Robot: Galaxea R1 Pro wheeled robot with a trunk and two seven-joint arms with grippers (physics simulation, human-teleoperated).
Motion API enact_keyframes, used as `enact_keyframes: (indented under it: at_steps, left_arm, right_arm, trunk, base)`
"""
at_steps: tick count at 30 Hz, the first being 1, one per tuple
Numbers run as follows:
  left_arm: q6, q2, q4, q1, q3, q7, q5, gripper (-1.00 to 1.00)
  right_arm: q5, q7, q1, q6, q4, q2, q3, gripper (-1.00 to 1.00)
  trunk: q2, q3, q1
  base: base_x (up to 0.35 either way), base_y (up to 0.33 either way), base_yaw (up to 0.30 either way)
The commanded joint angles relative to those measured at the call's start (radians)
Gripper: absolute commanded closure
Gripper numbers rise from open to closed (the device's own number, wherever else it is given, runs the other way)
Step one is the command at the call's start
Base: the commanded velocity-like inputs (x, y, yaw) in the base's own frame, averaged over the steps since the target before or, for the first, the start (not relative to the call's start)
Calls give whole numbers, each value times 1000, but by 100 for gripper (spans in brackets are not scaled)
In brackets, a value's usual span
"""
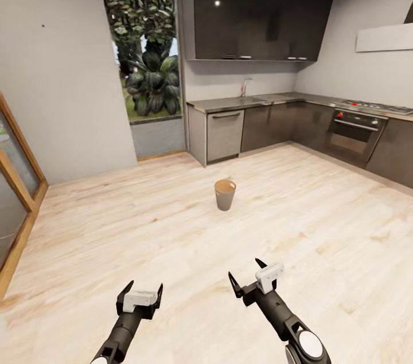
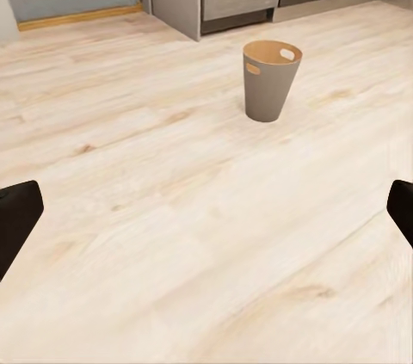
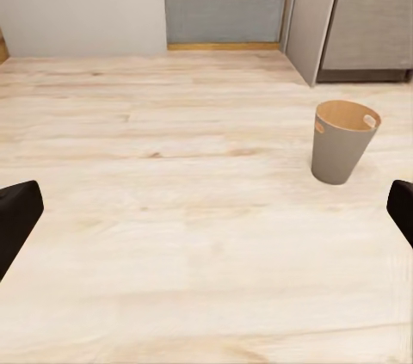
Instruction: Put the three can of soda from the living room inside the tash can in the kitchen.
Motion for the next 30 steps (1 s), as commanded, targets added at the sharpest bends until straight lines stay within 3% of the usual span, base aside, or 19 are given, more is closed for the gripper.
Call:
enact_keyframes:
  at_steps: [1, 17, 30]
  left_arm:
    - [0, 0, 0, 0, 0, 0, 0, -100]
    - [0, 0, 0, 0, 0, 0, 0, -100]
    - [0, 0, 0, 0, 0, 0, 0, -100]
  right_arm:
    - [0, 0, 0, 0, 0, 0, 0, -100]
    - [0, 0, 1, 0, 0, 1, 4, -100]
    - [0, 0, 0, 0, 0, 1, 5, -100]
  trunk:
    - [0, 0, 0]
    - [0, 0, 0]
    - [0, 1, 0]
  base:
    - [299, -75, 0]
    - [299, -14, 11]
    - [299, 0, 209]
